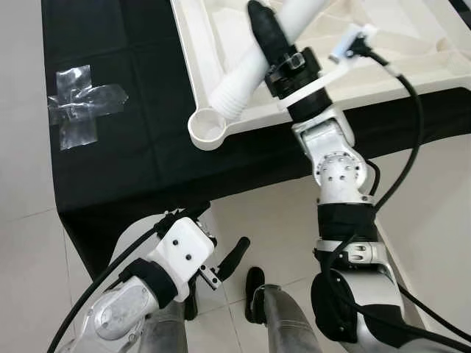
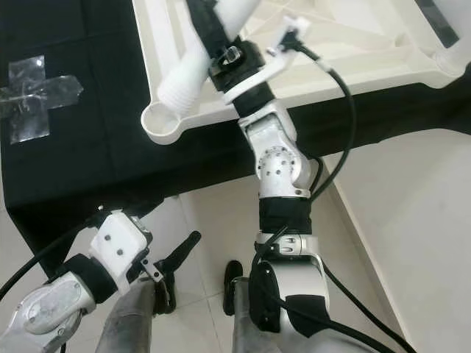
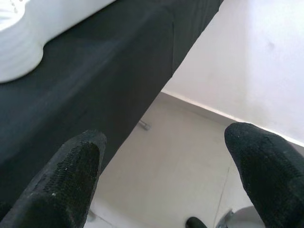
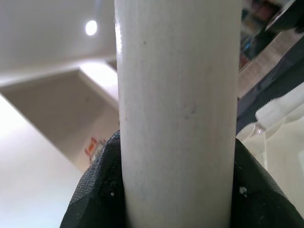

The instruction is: Building children table

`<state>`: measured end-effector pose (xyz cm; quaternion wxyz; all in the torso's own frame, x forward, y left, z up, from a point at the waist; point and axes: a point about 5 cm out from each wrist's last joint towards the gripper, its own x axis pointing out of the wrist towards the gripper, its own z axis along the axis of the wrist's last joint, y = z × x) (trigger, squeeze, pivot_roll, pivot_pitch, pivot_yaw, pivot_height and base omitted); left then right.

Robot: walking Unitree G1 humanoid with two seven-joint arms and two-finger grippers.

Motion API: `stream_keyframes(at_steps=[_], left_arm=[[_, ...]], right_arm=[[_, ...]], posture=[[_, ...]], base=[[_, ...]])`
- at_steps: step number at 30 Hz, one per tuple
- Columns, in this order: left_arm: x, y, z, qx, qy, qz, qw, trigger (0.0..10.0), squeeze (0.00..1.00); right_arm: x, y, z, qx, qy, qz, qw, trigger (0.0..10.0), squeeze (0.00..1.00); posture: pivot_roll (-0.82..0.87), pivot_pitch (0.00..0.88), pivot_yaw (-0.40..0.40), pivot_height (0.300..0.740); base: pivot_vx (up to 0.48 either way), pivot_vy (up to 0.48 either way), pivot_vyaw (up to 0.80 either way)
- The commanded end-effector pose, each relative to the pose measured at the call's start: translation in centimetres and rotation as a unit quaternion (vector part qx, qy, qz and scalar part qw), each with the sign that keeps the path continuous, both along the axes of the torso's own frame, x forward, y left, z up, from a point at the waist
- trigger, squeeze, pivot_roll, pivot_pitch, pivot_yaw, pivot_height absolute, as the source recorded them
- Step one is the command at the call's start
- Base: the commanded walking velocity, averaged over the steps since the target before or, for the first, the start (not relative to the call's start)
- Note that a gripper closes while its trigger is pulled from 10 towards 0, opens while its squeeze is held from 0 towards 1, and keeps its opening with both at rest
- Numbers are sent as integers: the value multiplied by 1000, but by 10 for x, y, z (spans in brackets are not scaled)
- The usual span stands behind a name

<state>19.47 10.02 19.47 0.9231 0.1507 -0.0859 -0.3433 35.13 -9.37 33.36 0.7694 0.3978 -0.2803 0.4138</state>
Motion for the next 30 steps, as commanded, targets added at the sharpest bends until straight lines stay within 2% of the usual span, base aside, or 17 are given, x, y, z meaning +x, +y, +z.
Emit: stream_keyframes(at_steps=[1,4,6,8,9,10,11,12,13,15,23,25,30], left_arm=[[-3,-3,-5,-8,14,-15,1000,10000,0],[2,-4,-2,-12,8,-15,1000,10000,0],[11,-3,3,-20,-5,-5,1000,10000,0],[11,-3,3,-20,-5,-5,1000,10000,0],[15,-3,6,-25,-9,1,1000,10000,0],[20,-2,8,-29,-16,9,999,10000,0],[20,-2,8,-29,-16,9,999,10000,0],[26,-1,9,-31,-21,18,999,10000,0],[32,-2,10,-31,-27,26,999,10000,0],[39,-5,11,-30,-35,33,998,10000,0],[52,-7,11,-35,-38,44,998,10000,0],[60,-4,9,-34,-41,60,997,10000,0],[70,0,5,-45,-30,84,995,10000,0]], right_arm=[[-1,-5,6,27,-2,5,1000,10000,0],[2,-10,6,0,-10,-23,1000,10000,0],[8,-13,-1,-98,-16,-92,991,10000,0],[8,-13,-1,-98,-16,-92,991,10000,0],[11,-15,-6,-141,-11,-123,982,10000,0],[14,-19,-12,-188,-11,-166,968,10000,0],[14,-19,-12,-188,-11,-166,968,10000,0],[18,-25,-21,-231,-2,-206,951,10000,0],[19,-30,-29,-246,14,-230,941,10000,0],[18,-36,-37,-255,27,-253,933,10000,0],[10,-41,-43,-264,18,-258,929,10000,0],[3,-46,-41,-248,7,-252,935,10000,0],[-4,-48,-41,-230,-7,-245,942,10000,0]], posture=[[107,398,-61,740],[103,383,-60,740],[98,347,-64,740],[98,347,-64,740],[97,343,-64,740],[93,324,-62,740],[93,324,-62,740],[86,303,-55,740],[83,286,-54,740],[85,271,-51,740],[83,216,-36,740],[83,172,-33,740],[81,146,-30,740]], base=[[0,0,0],[0,0,0],[0,0,0],[0,0,0],[0,0,0],[0,0,0],[0,0,0],[0,0,0],[0,0,0],[0,0,0],[0,0,0],[0,0,0],[0,0,0]])
